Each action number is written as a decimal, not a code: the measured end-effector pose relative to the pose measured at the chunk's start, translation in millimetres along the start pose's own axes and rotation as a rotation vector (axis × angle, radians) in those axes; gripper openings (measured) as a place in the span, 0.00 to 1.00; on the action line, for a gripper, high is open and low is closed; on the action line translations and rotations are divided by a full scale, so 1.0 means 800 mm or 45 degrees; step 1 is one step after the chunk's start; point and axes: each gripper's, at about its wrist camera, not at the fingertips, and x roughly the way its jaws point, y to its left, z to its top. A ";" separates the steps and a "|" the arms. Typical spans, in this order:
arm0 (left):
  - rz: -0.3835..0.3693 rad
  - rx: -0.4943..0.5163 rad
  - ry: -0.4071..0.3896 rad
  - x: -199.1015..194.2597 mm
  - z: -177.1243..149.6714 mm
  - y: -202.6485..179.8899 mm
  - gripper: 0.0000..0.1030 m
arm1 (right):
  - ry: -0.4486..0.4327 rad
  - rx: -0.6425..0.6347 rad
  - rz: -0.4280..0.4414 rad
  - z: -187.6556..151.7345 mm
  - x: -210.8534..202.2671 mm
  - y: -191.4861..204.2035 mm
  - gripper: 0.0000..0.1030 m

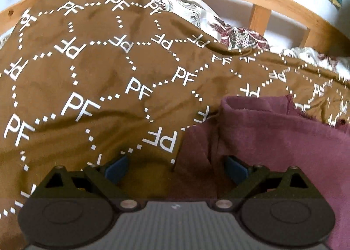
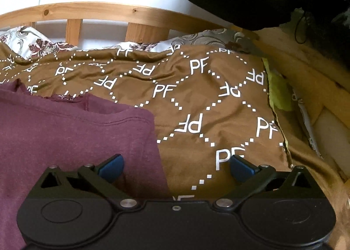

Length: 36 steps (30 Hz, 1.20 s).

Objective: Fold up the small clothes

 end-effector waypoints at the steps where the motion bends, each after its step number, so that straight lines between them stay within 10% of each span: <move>1: -0.015 -0.025 0.002 -0.001 0.002 0.003 0.96 | -0.009 0.003 -0.001 0.000 -0.002 -0.001 0.99; 10: -0.141 -0.188 0.005 -0.017 -0.001 0.024 0.99 | -0.191 0.164 -0.032 0.008 -0.056 -0.037 0.99; 24: -0.089 -0.036 -0.283 -0.155 -0.051 0.039 0.99 | -0.357 0.370 -0.085 -0.009 -0.140 -0.070 0.99; 36: -0.110 0.020 -0.188 -0.194 -0.103 0.036 0.99 | -0.427 0.195 0.107 -0.028 -0.211 -0.002 0.99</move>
